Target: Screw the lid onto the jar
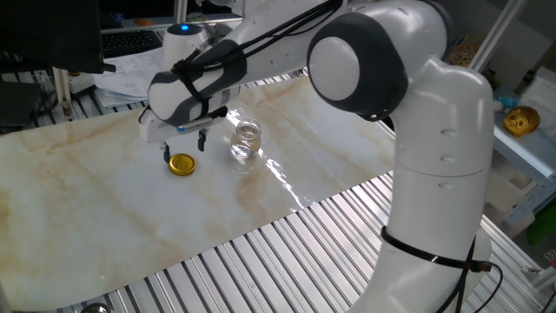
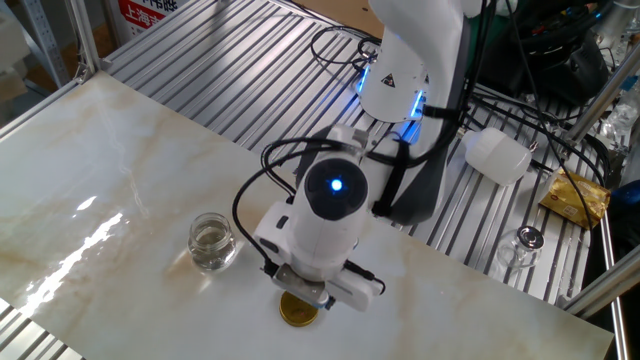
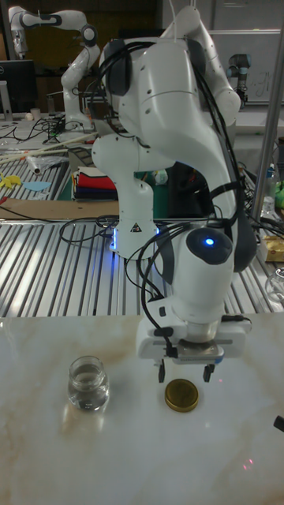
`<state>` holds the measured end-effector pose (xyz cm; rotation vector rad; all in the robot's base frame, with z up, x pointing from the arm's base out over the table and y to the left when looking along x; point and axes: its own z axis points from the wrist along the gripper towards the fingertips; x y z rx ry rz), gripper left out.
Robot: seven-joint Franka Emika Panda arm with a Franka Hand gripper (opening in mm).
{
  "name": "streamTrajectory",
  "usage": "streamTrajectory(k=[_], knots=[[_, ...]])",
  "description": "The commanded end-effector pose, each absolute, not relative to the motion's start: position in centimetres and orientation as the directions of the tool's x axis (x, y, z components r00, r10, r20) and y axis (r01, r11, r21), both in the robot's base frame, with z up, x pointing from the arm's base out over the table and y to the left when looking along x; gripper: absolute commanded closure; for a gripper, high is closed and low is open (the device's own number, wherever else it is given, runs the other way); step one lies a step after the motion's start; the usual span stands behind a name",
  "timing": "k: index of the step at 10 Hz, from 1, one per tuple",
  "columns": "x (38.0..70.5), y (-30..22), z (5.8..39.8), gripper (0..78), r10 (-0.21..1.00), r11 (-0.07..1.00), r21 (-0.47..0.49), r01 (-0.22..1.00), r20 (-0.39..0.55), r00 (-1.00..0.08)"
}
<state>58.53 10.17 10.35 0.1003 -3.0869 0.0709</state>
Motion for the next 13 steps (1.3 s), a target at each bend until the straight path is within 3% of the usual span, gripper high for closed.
streamTrajectory(k=[1,13], knots=[[58.9,10.4,9.9,0.1,-0.074,0.996,-0.05,-0.077,0.055,-0.996],[59.6,9.8,7.0,0.1,-0.088,0.995,-0.036,-0.09,0.038,-0.995]])
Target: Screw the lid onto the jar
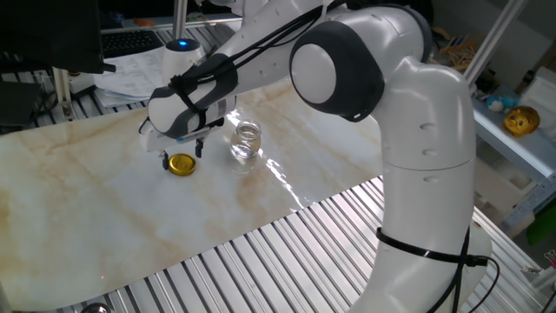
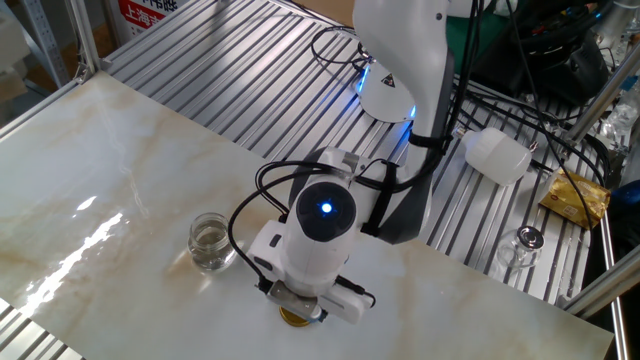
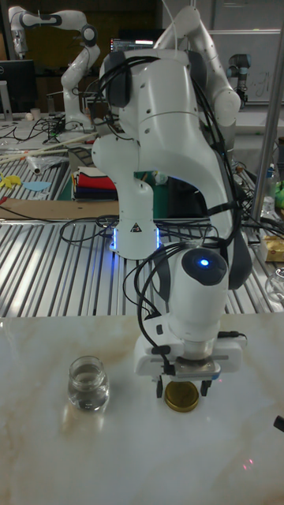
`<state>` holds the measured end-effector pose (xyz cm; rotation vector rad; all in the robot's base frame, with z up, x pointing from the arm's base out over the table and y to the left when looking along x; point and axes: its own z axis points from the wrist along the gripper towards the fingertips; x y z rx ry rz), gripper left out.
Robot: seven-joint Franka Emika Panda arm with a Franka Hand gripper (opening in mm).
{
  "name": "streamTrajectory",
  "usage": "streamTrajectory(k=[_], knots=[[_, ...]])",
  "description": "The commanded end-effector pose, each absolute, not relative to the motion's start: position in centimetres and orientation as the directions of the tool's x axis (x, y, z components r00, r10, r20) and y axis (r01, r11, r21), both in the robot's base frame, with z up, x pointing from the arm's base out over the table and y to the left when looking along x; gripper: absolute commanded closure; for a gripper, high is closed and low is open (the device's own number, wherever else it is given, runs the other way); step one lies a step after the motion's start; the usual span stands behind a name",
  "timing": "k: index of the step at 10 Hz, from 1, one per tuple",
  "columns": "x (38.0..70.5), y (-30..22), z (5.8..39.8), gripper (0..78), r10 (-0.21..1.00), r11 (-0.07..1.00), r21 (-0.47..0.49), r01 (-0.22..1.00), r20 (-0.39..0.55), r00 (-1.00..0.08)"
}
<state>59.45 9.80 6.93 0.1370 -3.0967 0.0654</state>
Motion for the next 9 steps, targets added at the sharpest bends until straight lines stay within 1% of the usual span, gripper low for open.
streamTrajectory(k=[1,3,9], knots=[[59.66,9.84,6.91,0.1,-0.089,0.995,-0.035,-0.09,0.038,-0.995],[59.74,9.93,6.31,0.1,-0.09,0.995,-0.033,-0.091,0.033,-0.995],[59.73,9.95,6.33,0.1,-0.096,0.995,-0.03,-0.097,0.036,-0.995]])
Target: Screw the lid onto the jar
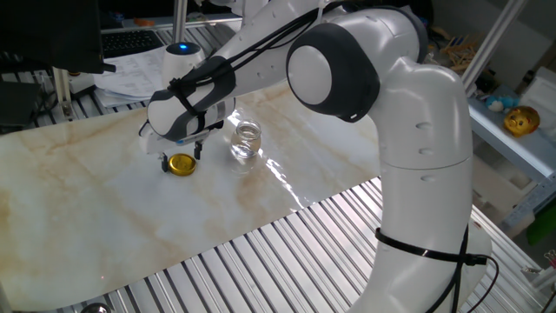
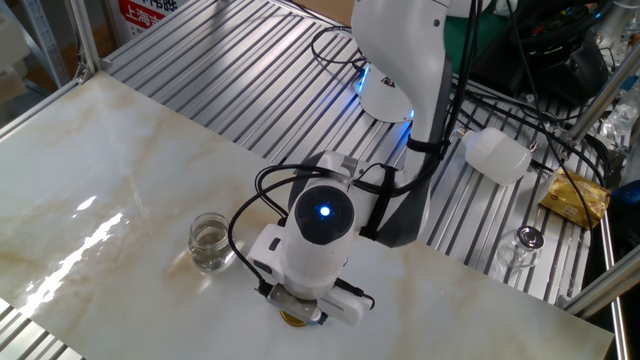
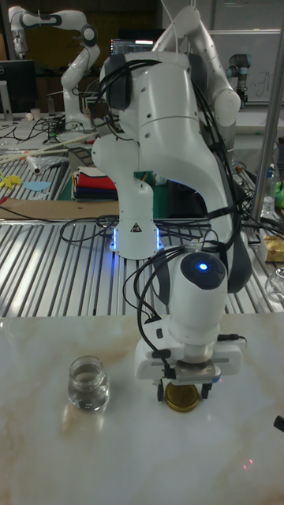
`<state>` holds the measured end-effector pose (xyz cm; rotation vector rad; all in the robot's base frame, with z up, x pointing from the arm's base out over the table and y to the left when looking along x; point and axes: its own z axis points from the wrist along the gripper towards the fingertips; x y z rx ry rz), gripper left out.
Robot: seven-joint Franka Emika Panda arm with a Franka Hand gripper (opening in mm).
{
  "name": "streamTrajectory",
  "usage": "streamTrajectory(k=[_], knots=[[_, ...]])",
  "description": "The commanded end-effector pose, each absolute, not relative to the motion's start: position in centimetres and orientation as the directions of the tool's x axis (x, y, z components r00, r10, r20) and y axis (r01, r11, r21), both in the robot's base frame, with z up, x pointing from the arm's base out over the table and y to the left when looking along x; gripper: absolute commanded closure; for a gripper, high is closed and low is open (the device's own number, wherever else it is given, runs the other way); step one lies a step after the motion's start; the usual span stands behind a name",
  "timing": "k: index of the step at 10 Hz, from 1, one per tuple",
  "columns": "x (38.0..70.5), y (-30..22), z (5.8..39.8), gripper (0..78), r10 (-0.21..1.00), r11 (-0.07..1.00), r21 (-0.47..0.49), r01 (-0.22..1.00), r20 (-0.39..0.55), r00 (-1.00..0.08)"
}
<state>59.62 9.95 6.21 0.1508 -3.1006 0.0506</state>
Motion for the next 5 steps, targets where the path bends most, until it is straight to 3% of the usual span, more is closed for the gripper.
streamTrajectory(k=[1,5], knots=[[59.74,9.95,6.34,0.1,-0.096,0.995,-0.03,-0.097,0.036,-0.995],[59.78,9.95,6.25,0.1,-0.095,0.995,-0.029,-0.096,0.041,-0.995]])
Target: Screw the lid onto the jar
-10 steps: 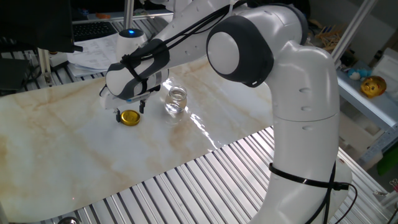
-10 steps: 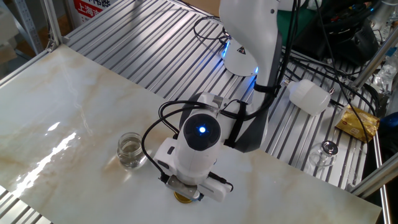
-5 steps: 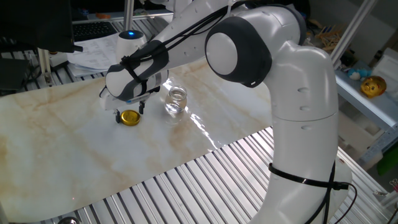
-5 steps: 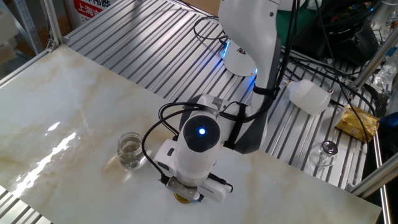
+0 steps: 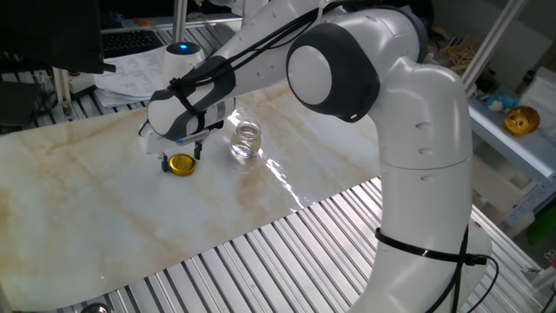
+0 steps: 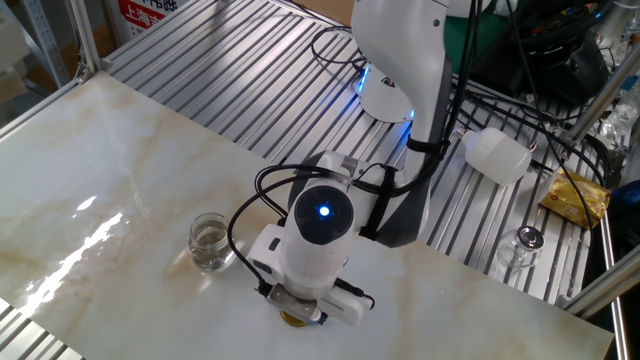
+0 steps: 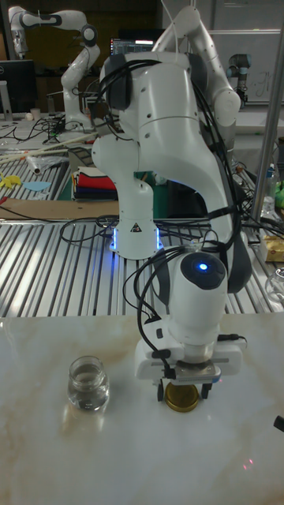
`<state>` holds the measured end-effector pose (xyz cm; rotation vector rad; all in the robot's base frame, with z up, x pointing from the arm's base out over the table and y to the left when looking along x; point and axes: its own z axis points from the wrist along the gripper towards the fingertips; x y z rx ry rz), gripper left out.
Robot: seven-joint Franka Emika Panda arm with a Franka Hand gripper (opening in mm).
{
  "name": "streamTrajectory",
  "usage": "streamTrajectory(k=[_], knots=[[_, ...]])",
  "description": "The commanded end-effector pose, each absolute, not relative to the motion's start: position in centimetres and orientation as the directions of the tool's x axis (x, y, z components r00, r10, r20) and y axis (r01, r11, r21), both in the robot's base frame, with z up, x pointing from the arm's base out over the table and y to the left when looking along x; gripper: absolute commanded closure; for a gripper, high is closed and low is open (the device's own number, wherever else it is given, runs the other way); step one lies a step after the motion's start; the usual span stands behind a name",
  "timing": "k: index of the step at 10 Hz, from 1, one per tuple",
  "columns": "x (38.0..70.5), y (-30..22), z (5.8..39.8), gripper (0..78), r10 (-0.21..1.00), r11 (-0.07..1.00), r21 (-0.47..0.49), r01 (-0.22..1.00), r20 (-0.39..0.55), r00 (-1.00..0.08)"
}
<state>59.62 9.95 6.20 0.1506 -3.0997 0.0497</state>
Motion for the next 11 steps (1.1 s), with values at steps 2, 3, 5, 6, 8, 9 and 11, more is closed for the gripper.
streamTrajectory(k=[2,3,5,6,8,9,11], knots=[[59.81,9.97,6.13,0.1,-0.093,0.995,-0.025,-0.095,0.042,-0.995],[59.82,9.97,6.08,0.1,-0.093,0.995,-0.021,-0.094,0.043,-0.995],[59.83,9.97,6.06,0.1,-0.094,0.995,-0.019,-0.095,0.043,-0.995],[59.83,9.97,6.06,0.1,-0.094,0.995,-0.019,-0.095,0.043,-0.995],[59.85,9.97,6.07,0.1,-0.099,0.995,-0.019,-0.1,0.047,-0.994],[59.85,9.97,6.07,0.1,-0.1,0.995,-0.02,-0.101,0.047,-0.994],[59.85,9.97,6.07,0.1,-0.107,0.994,-0.022,-0.108,0.047,-0.993]])
